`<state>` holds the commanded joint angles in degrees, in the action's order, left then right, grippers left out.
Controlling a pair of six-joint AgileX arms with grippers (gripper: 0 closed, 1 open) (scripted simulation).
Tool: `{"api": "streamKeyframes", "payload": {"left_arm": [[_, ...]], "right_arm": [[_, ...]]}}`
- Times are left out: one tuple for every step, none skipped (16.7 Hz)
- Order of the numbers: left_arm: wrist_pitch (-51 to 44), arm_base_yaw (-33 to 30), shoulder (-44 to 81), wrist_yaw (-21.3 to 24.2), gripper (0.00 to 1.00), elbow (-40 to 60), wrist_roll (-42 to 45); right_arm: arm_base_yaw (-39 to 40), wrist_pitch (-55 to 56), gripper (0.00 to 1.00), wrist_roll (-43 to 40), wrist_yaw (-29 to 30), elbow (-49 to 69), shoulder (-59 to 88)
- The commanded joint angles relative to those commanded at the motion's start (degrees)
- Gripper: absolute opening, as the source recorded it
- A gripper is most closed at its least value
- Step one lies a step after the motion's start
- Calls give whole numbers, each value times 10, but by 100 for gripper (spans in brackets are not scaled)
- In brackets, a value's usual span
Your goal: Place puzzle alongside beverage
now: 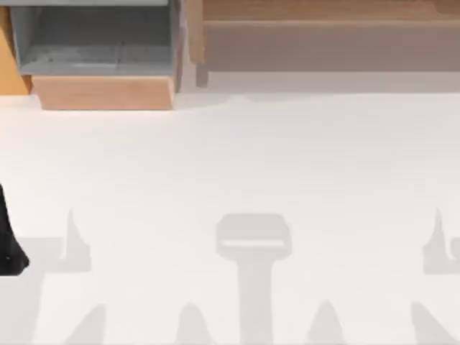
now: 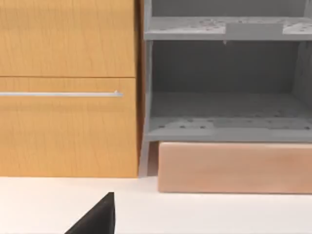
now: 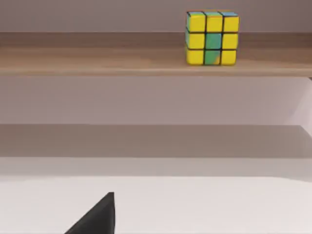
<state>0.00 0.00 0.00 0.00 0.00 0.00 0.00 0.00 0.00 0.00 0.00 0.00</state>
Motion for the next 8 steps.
{"api": "streamKeyframes", "payload": {"left_arm": [[0, 0, 0, 0, 100, 0, 0], [0, 0, 0, 0, 100, 0, 0], [0, 0, 0, 0, 100, 0, 0], [0, 0, 0, 0, 100, 0, 0], [0, 0, 0, 0, 100, 0, 0], [0, 0, 0, 0, 100, 0, 0], [0, 0, 0, 0, 100, 0, 0], [0, 0, 0, 0, 100, 0, 0]], "right_arm": [[0, 0, 100, 0, 0, 0, 0], [0, 0, 100, 0, 0, 0, 0], [0, 4, 100, 0, 0, 3, 6], [-1, 13, 100, 0, -1, 10, 18], [-2, 26, 100, 0, -1, 20, 36], [-4, 43, 100, 0, -2, 33, 60], [-6, 63, 100, 0, -3, 49, 90], [-8, 86, 100, 0, -4, 66, 126]]}}
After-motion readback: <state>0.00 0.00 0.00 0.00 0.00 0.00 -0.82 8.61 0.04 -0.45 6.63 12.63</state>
